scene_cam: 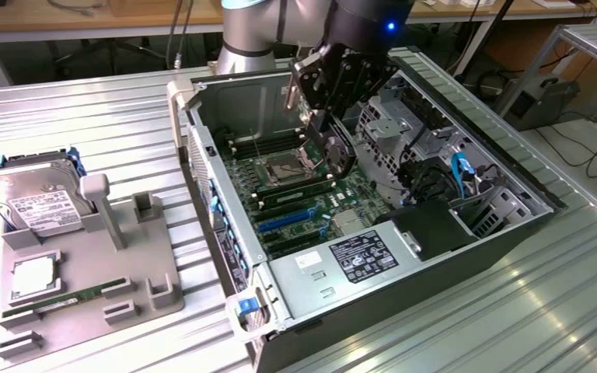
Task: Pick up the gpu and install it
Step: 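Pick up the gpu and move the gpu toward the slot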
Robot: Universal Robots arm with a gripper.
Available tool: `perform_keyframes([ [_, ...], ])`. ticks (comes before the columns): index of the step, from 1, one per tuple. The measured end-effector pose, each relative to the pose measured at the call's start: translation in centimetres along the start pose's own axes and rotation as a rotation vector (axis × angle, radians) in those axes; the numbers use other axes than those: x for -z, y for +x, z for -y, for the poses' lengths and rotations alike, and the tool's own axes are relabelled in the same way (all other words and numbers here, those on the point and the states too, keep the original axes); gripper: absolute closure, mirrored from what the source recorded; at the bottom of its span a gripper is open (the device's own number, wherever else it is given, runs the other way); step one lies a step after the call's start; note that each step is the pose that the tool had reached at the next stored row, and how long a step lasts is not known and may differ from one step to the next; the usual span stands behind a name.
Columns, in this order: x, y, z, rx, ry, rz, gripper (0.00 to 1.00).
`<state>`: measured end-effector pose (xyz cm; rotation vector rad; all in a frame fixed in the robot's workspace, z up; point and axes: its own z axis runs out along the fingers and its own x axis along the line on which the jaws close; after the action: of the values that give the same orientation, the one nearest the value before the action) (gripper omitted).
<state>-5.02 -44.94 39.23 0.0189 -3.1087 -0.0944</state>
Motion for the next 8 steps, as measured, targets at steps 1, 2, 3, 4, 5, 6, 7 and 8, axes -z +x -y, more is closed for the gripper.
perform_keyframes([
  [1,-0.23,-0.2,-0.02,0.0,-0.0001,0.0,0.74],
  [2,-0.41,-0.4,-0.04,0.0,0.0,0.0,0.74],
  [3,-0.65,-0.6,-0.07,0.0,0.0001,0.0,0.74],
  [4,-0.84,-0.7,-0.09,0.0,0.0002,-0.0001,0.74],
  [5,-1.12,-0.8,-0.1,0.0,0.0002,-0.0001,0.74],
  [6,-1.31,-0.8,-0.1,0.0,0.0001,0.0001,0.74],
  [7,-1.43,-0.8,-0.11,0.0,0.0002,0.0006,0.74],
  [8,-1.46,-0.8,-0.11,0.0,0.0004,0.0006,0.74],
])
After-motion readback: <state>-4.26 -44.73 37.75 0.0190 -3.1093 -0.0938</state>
